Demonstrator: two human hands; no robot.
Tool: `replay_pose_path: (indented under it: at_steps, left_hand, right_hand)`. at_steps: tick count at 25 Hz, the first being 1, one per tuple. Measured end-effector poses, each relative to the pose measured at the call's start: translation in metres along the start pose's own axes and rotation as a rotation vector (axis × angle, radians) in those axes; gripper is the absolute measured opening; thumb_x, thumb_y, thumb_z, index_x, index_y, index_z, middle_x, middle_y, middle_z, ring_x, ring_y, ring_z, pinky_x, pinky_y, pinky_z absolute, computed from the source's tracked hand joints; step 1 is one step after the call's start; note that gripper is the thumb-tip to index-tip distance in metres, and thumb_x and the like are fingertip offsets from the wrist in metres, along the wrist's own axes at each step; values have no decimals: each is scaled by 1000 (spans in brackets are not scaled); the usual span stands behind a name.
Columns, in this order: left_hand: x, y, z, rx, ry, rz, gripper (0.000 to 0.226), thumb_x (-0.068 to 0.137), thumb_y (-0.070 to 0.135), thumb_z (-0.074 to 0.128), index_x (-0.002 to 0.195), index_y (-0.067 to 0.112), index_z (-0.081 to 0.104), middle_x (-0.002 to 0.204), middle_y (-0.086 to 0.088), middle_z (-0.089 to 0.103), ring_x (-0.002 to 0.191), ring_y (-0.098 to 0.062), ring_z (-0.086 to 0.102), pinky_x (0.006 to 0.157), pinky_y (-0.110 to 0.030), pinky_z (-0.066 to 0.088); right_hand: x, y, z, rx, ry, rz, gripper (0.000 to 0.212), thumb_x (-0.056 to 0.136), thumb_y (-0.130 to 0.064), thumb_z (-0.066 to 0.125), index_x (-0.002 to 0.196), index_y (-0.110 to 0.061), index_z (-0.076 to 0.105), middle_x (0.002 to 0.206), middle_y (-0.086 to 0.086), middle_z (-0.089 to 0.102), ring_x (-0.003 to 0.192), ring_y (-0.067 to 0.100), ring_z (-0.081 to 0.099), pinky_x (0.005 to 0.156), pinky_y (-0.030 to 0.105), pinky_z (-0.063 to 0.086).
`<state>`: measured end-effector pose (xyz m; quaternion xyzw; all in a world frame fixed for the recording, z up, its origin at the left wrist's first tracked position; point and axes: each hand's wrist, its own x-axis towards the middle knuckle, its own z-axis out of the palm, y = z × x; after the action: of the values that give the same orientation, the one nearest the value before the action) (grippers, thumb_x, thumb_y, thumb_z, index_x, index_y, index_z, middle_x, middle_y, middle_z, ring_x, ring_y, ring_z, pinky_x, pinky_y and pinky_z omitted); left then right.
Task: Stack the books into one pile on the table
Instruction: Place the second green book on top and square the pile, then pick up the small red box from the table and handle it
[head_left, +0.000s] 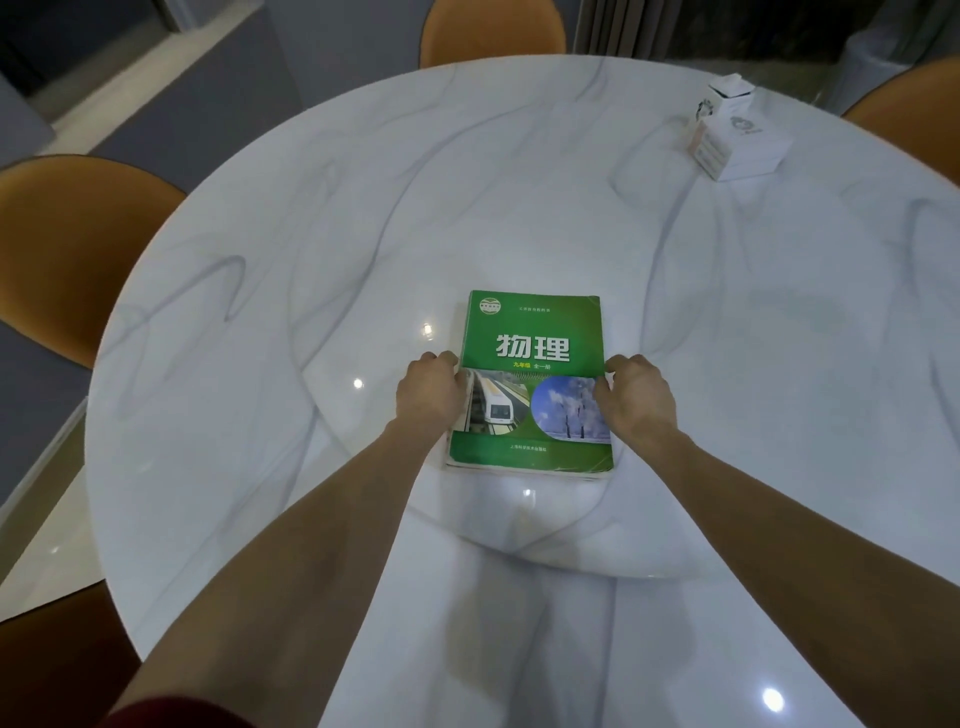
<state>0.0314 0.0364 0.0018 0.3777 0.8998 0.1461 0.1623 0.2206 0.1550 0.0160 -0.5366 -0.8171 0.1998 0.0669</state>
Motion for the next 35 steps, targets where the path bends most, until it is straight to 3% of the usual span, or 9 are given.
replay_pose_path:
  at_steps: [3, 7, 12, 18, 27, 31, 35]
  left_hand:
    - [-10, -11, -22, 45, 7, 83, 35, 96, 23, 45, 127, 9, 54, 121, -16, 59, 113, -31, 53, 91, -41, 49]
    - [-31, -25, -49, 138, 50, 133, 35, 95, 22, 45, 127, 11, 53, 119, -14, 59, 110, -30, 53, 88, -41, 49]
    - [-68, -56, -70, 303, 80, 109, 36, 94, 27, 43, 127, 14, 50, 119, -11, 58, 111, -29, 51, 88, -41, 43]
    - [-118, -109, -73, 314, 87, 21, 38, 92, 29, 47, 126, 12, 50, 119, -10, 58, 112, -29, 50, 90, -42, 43]
    - [-179, -178, -36, 237, -53, -65, 63, 85, 45, 57, 134, 9, 41, 136, -11, 48, 126, -28, 42, 98, -41, 41]
    - [-191, -188, -5, 158, -37, -53, 90, 76, 55, 63, 143, 7, 27, 147, -12, 34, 139, -29, 26, 112, -40, 29]
    - [-197, -193, 17, 73, -3, -20, 100, 67, 60, 69, 140, 5, 30, 142, -11, 39, 134, -28, 31, 114, -36, 29]
  right_hand:
    - [-14, -19, -9, -148, 11, -237, 25, 90, -12, 46, 102, 3, 61, 103, 22, 61, 93, 36, 58, 77, 39, 47]
    - [-35, -50, -13, -255, 7, -455, 30, 93, -22, 43, 107, -4, 62, 105, 15, 63, 94, 31, 58, 80, 36, 45]
    - [-61, -92, -1, -319, -58, -580, 35, 94, -30, 41, 115, -10, 59, 111, 12, 63, 101, 29, 57, 87, 39, 44]
    - [-100, -137, 35, -338, -161, -738, 37, 94, -29, 40, 121, -8, 56, 116, 14, 60, 109, 31, 54, 91, 40, 45]
    - [-156, -167, 105, -343, -374, -820, 34, 95, -23, 39, 122, -9, 55, 115, 11, 59, 105, 28, 55, 83, 36, 45]
    - [-175, -170, 132, -329, -449, -781, 34, 95, -22, 39, 122, -10, 55, 116, 11, 61, 107, 28, 56, 89, 38, 46]
    - [-186, -167, 148, -225, -518, -673, 31, 95, -24, 41, 117, -7, 56, 112, 13, 60, 106, 30, 55, 89, 38, 47]
